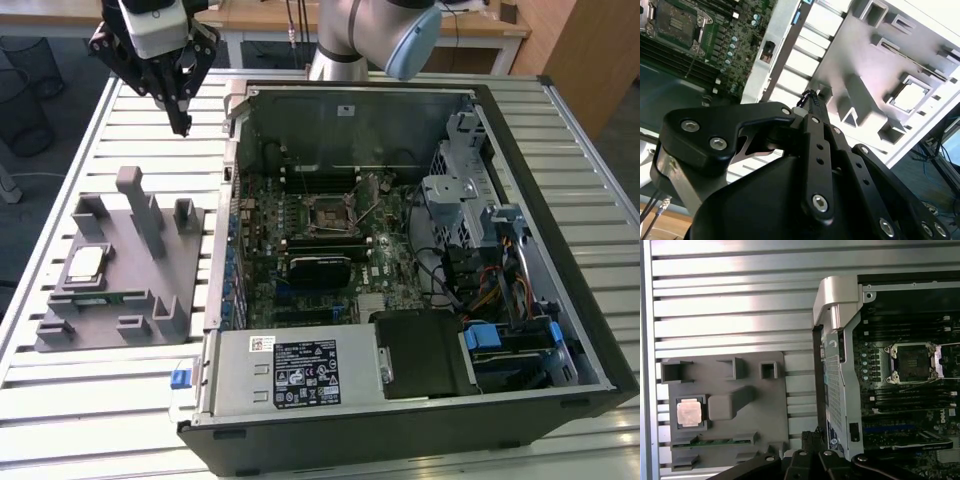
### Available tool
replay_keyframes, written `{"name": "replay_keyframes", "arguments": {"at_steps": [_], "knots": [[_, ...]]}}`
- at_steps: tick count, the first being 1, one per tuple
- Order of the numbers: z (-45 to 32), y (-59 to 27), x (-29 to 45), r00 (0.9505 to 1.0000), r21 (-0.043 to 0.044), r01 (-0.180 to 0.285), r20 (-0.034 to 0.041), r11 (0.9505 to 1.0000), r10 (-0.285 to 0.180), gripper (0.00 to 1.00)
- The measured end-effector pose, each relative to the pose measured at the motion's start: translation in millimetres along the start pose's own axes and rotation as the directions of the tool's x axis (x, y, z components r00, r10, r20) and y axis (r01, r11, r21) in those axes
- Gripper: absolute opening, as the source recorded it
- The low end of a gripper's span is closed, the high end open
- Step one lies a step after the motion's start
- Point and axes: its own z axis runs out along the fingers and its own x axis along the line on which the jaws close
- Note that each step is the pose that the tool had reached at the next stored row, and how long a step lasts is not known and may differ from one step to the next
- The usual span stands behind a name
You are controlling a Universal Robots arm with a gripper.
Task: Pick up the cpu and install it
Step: 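Reach for the cpu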
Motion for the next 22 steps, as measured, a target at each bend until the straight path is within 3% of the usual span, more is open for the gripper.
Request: {"name": "replay_keyframes", "arguments": {"at_steps": [22], "knots": [[0.2, -2.4, 31.3, 1.0, 0.0001, 0.0, -0.0007, 1.0, 0.0, 0.11]]}}
